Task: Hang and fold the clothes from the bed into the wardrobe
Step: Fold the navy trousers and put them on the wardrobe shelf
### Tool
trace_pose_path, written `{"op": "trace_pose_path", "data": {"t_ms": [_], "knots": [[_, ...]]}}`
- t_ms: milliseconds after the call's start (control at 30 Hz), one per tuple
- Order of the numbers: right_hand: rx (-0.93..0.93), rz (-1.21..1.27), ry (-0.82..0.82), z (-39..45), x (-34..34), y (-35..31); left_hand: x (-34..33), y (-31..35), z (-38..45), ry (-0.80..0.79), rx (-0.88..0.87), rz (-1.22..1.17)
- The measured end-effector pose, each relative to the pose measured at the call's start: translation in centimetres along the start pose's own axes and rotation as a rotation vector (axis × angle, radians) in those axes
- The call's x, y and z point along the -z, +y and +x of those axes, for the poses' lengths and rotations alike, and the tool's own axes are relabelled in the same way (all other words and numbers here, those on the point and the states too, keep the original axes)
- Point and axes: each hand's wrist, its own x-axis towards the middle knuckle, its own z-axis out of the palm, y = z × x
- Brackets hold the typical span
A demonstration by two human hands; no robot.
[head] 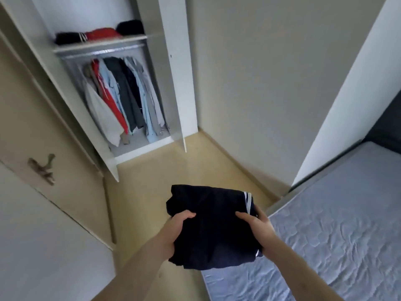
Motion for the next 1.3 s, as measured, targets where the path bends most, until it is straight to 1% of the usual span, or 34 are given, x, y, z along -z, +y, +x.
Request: {"op": "trace_pose_path", "data": {"t_ms": [133,267,333,467,567,667,767,900,1000,1133,1300], "knots": [[0.046,-0.008,-0.068,5.4,-10.8,-5.1,8.3,8.8,1.2,0.022,-0.069,-0.009],[0.104,0.0,-0.149,10.1,-19.5,-10.7,14.8,18.1,2.7,0.059,-0.187,-0.028],[0.146,-0.007,-0.172,12.6,-23.0,-13.8,17.1,22.5,3.9,0.063,-0.244,-0.076],[0.205,-0.034,-0.21,18.0,-28.0,-18.9,20.4,29.5,6.7,0.085,-0.302,-0.177],[0.227,-0.051,-0.239,22.8,-31.4,-22.8,22.4,34.7,9.1,0.109,-0.349,-0.19],[0.242,-0.056,-0.299,28.1,-34.8,-26.7,24.2,40.3,11.9,0.167,-0.4,-0.211],[0.235,-0.06,-0.344,33.0,-38.1,-30.8,25.7,45.6,13.8,0.227,-0.413,-0.24],[0.262,-0.093,-0.406,39.3,-43.1,-36.8,28.3,52.9,16.4,0.265,-0.429,-0.275],[0.275,-0.111,-0.455,42.8,-47.1,-40.9,30.9,57.9,18.2,0.274,-0.467,-0.283],[0.312,-0.125,-0.481,47.7,-52.5,-46.3,34.0,65.2,20.4,0.293,-0.529,-0.316],[0.339,-0.141,-0.503,54.4,-59.6,-51.3,38.8,73.5,24.6,0.284,-0.6,-0.326]]}}
